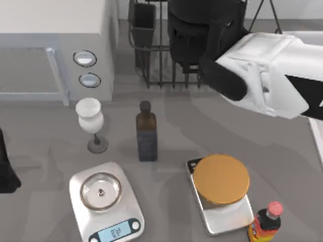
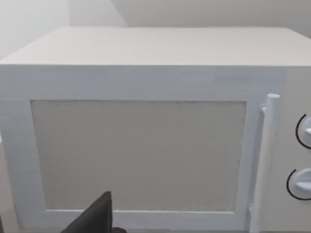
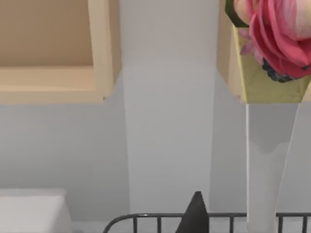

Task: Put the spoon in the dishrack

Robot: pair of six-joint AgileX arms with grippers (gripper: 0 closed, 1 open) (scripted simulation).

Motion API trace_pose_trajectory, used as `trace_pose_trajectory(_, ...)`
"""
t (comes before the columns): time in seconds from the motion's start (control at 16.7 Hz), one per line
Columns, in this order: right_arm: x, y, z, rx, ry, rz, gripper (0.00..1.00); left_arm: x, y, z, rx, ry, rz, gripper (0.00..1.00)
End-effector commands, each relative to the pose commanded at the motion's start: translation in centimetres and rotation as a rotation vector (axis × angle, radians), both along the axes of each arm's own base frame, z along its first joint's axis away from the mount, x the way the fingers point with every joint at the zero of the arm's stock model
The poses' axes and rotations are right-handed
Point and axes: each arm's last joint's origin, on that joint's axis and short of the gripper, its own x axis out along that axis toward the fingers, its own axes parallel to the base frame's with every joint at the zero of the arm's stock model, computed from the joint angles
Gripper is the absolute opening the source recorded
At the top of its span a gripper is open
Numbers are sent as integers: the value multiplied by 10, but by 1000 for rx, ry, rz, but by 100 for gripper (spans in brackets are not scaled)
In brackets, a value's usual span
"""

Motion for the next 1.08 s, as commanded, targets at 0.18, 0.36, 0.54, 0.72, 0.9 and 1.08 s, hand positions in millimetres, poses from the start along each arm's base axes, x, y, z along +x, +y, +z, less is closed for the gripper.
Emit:
trace_pose_trajectory(0.18, 47, -16, -52, 5, -7, -6, 0, 0, 0, 0, 0, 0, 0, 100)
trace_pose_trajectory(0.36, 73, -33, -86, -9, 4, -11, 0, 0, 0, 0, 0, 0, 0, 100)
trace_pose_trajectory(0.54, 76, -36, -90, -11, 7, -12, 0, 0, 0, 0, 0, 0, 0, 100)
trace_pose_trajectory(0.72, 76, -36, -90, -11, 7, -12, 8, 0, 0, 0, 0, 0, 0, 100)
trace_pose_trajectory(0.9, 76, -36, -90, -11, 7, -12, 30, 0, 0, 0, 0, 0, 0, 100)
trace_pose_trajectory(1.08, 76, -36, -90, -11, 7, -12, 53, 0, 0, 0, 0, 0, 0, 100)
